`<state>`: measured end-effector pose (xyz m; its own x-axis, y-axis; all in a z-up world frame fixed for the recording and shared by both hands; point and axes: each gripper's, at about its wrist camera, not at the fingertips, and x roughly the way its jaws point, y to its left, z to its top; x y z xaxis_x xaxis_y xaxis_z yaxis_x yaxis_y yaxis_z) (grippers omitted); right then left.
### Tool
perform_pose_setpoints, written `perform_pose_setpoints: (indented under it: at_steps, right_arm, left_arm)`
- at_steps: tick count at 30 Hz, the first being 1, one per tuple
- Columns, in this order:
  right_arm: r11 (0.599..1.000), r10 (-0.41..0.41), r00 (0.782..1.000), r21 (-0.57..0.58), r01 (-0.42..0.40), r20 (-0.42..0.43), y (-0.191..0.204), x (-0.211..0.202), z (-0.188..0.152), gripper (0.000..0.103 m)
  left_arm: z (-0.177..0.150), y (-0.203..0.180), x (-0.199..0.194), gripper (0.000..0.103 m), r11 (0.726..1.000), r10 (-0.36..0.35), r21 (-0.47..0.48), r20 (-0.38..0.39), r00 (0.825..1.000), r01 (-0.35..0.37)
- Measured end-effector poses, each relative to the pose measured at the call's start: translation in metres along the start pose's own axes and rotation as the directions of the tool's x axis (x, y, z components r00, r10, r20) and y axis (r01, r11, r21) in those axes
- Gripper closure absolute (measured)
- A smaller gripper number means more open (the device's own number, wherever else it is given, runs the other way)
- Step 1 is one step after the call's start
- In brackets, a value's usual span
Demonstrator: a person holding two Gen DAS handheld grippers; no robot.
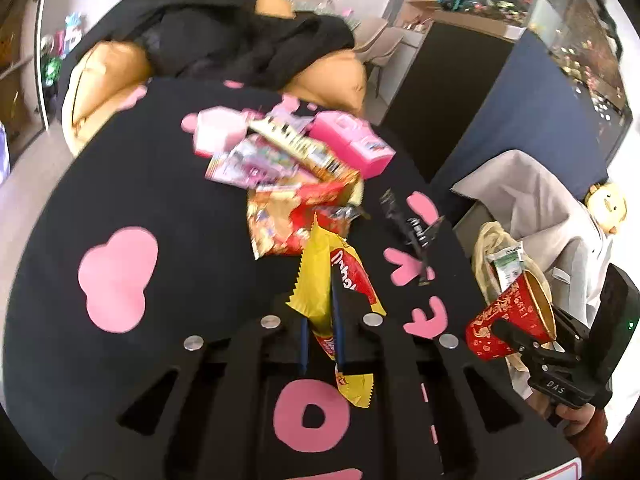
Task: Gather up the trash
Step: 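Grasp the yellow nabati packet with the left tool while the right tool carries the cup to the bag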
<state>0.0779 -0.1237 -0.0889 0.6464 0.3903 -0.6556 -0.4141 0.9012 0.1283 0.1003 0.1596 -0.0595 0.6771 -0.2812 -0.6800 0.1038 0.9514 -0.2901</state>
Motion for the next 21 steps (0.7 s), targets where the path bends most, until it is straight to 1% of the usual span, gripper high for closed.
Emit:
perform_pose_setpoints:
  at_steps: [4,10,13,15,19,21]
  right_arm:
    - [1.000,-0.009,1.000,-0.008,0.009,0.029,0.000,-0.013,0.004,0.052]
    - [1.000,-0.023,0.997,-0.010,0.024,0.073,-0.008,-0.035,0.015,0.052]
    - [0.999,-0.036,0.994,-0.014,0.037,0.104,-0.014,-0.050,0.024,0.052]
    - [0.998,-0.063,0.989,-0.016,0.066,0.130,-0.021,-0.063,0.030,0.052]
    - [0.994,-0.104,0.981,-0.001,0.106,0.164,-0.038,-0.086,0.036,0.052]
    - [0.990,-0.139,0.974,0.005,0.140,0.177,-0.050,-0.100,0.036,0.052]
  left_arm:
    - [0.005,-0.021,-0.015,0.094,0.998,0.014,0.061,0.040,0.999,-0.016]
    - [0.014,-0.055,-0.034,0.094,0.990,-0.018,0.142,0.085,0.996,0.006]
    - [0.022,-0.075,-0.041,0.094,0.983,-0.050,0.182,0.109,0.993,0.030]
    - [0.028,-0.089,-0.042,0.094,0.979,-0.082,0.198,0.115,0.990,0.058]
    - [0.038,-0.120,-0.037,0.094,0.967,-0.148,0.223,0.103,0.984,0.122]
    - [0.040,-0.137,-0.032,0.094,0.957,-0.178,0.248,0.095,0.979,0.150]
